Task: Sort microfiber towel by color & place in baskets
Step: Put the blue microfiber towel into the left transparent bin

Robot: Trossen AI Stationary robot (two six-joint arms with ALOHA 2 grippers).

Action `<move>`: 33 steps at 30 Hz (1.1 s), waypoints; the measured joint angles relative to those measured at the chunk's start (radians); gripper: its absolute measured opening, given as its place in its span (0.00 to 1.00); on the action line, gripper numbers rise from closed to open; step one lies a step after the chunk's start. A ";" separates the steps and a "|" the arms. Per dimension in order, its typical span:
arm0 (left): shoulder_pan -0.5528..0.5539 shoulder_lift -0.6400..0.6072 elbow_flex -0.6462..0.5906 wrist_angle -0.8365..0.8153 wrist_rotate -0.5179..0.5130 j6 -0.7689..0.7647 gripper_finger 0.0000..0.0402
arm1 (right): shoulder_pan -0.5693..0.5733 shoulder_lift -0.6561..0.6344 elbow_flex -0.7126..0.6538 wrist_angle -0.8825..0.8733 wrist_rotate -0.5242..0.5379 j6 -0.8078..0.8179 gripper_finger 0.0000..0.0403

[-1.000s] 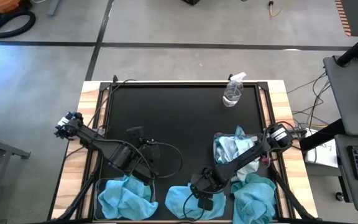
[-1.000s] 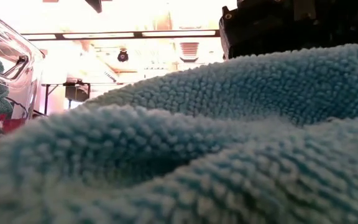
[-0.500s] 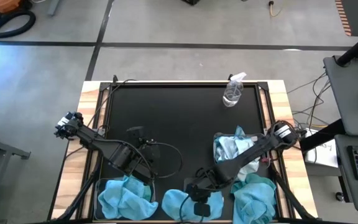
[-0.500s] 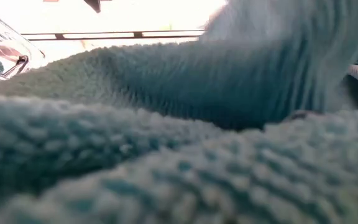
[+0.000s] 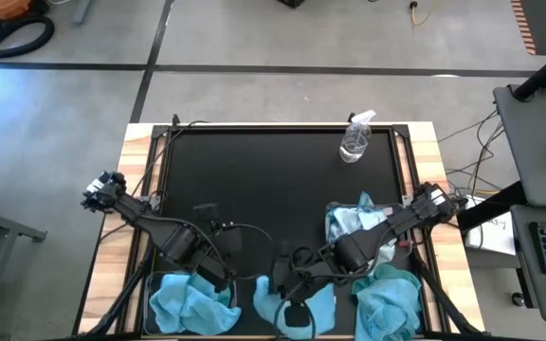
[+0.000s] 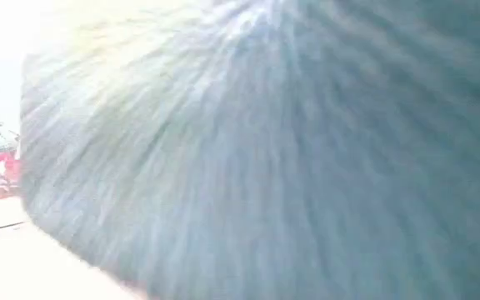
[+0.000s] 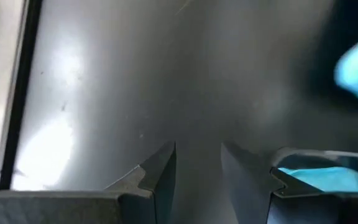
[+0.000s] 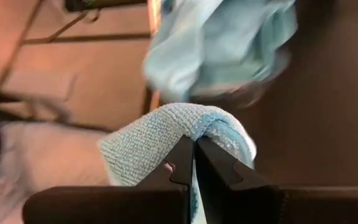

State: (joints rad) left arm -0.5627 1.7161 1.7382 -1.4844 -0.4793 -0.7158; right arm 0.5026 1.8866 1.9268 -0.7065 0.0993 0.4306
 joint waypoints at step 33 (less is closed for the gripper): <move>-0.062 0.000 0.000 0.398 0.122 0.139 0.28 | -0.135 0.000 0.179 -0.202 0.207 -0.090 0.02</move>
State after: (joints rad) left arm -0.6250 1.7157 1.7382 -1.0863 -0.3569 -0.5765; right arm 0.3679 1.8866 2.1059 -0.9080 0.3065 0.3405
